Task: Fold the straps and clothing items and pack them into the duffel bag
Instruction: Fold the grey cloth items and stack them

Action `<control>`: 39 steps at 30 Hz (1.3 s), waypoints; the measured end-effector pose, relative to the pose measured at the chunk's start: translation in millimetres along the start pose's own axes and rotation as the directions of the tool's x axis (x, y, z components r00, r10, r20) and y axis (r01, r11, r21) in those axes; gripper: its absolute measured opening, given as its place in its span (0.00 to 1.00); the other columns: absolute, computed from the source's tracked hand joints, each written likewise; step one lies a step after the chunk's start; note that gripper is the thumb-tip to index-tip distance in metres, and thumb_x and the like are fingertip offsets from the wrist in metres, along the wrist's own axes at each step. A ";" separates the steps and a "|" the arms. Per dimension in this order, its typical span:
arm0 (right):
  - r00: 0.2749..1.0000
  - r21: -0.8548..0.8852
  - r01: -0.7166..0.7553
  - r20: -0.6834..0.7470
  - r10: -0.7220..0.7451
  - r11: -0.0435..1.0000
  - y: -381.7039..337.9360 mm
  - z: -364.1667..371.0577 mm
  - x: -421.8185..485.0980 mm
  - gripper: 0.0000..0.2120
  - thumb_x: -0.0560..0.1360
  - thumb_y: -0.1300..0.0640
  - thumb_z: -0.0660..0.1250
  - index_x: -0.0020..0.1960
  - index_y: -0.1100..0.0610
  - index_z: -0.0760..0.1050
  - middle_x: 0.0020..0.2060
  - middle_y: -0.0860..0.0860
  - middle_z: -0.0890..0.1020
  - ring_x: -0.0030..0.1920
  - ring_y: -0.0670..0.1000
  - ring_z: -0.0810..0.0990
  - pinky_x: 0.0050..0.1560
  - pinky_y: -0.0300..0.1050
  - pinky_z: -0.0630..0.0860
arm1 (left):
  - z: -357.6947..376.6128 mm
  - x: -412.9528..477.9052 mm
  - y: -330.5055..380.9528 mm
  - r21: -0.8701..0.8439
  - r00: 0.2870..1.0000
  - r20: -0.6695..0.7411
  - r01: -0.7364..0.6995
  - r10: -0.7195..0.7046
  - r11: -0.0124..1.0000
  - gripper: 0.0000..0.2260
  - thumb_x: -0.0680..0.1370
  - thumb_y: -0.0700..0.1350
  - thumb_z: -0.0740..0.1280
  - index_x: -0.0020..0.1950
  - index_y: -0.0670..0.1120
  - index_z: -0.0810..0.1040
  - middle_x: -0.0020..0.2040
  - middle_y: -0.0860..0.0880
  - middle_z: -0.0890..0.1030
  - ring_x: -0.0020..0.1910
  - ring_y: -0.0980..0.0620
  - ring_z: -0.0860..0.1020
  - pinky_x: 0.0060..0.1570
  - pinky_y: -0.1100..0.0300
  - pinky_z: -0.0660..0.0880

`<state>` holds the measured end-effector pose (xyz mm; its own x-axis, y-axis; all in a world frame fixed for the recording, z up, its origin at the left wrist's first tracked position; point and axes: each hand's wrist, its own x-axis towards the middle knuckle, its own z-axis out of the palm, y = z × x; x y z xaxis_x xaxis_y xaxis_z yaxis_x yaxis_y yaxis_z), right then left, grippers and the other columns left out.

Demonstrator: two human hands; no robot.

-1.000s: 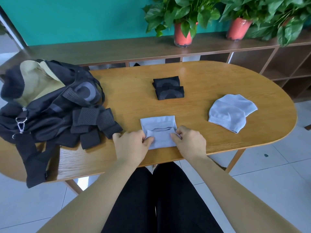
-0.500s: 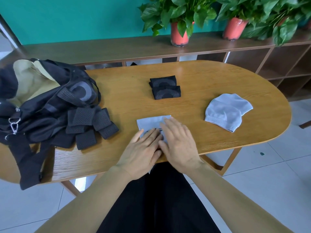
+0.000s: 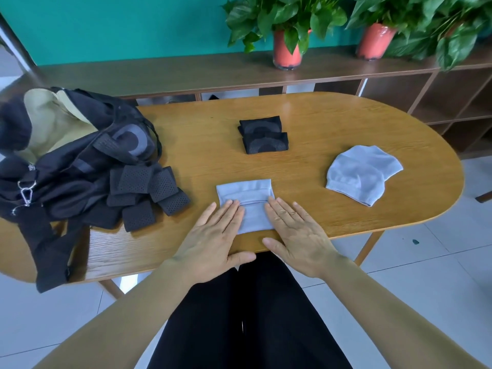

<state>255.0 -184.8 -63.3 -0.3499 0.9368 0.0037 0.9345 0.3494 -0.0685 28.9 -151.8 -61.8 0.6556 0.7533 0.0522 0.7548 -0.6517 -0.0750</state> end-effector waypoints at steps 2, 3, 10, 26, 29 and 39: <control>0.998 0.021 0.027 -0.056 -0.025 0.999 2.1 2.3 -6.6 0.37 0.77 0.34 0.37 0.78 0.56 0.45 0.77 0.49 0.46 0.76 0.46 0.41 0.74 0.47 0.40 | -0.2 -4.3 -0.5 0.017 1.000 0.020 -0.010 0.010 1.000 0.43 0.75 0.73 0.45 0.77 0.40 0.56 0.77 0.44 0.56 0.77 0.50 0.53 0.73 0.50 0.44; 0.996 0.022 0.040 -0.085 -0.038 0.999 2.4 4.0 -9.9 0.36 0.78 0.35 0.40 0.78 0.56 0.48 0.77 0.50 0.49 0.76 0.47 0.45 0.74 0.47 0.43 | -1.0 -7.0 -0.3 0.015 1.000 0.025 -0.018 0.018 1.000 0.43 0.75 0.72 0.46 0.77 0.41 0.55 0.77 0.44 0.55 0.77 0.50 0.52 0.73 0.50 0.42; 0.956 0.032 0.117 -0.273 -0.104 0.993 -5.2 4.2 -27.6 0.27 0.70 0.55 0.57 0.68 0.59 0.72 0.68 0.54 0.73 0.69 0.50 0.71 0.68 0.47 0.67 | -5.3 -24.1 2.0 0.002 0.989 -0.138 -0.061 0.061 0.998 0.31 0.67 0.53 0.77 0.67 0.44 0.75 0.67 0.47 0.76 0.66 0.52 0.74 0.67 0.52 0.56; 0.917 0.565 -0.222 -0.155 0.366 0.795 -14.6 -32.7 2.9 0.08 0.76 0.54 0.59 0.40 0.54 0.74 0.25 0.48 0.71 0.28 0.48 0.67 0.31 0.44 0.66 | -31.5 -5.6 0.5 -0.699 0.878 -0.072 0.294 -0.474 0.652 0.16 0.79 0.47 0.64 0.33 0.45 0.66 0.26 0.53 0.63 0.28 0.54 0.62 0.30 0.60 0.58; 0.864 0.594 -0.315 -0.144 0.483 0.741 -17.2 -32.9 18.5 0.13 0.77 0.52 0.59 0.35 0.56 0.66 0.25 0.48 0.67 0.29 0.50 0.66 0.30 0.44 0.63 | -31.2 9.2 -1.1 -0.682 0.814 -0.057 0.391 -0.578 0.618 0.20 0.78 0.49 0.64 0.32 0.46 0.58 0.27 0.51 0.60 0.29 0.51 0.60 0.32 0.56 0.58; 0.791 0.451 -0.497 -0.117 0.601 0.742 -27.1 -23.4 52.0 0.14 0.78 0.47 0.58 0.39 0.56 0.68 0.33 0.51 0.76 0.37 0.55 0.75 0.33 0.43 0.66 | -28.6 35.5 -3.1 -0.323 0.756 -0.109 0.587 -0.646 0.742 0.16 0.81 0.54 0.58 0.36 0.48 0.64 0.28 0.53 0.66 0.29 0.50 0.66 0.28 0.58 0.59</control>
<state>212.9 -145.0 -37.8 0.2923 0.9531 0.0786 0.8374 -0.2154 -0.5024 50.4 -125.5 -31.2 0.0103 0.9805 0.1963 0.9523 -0.0695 0.2971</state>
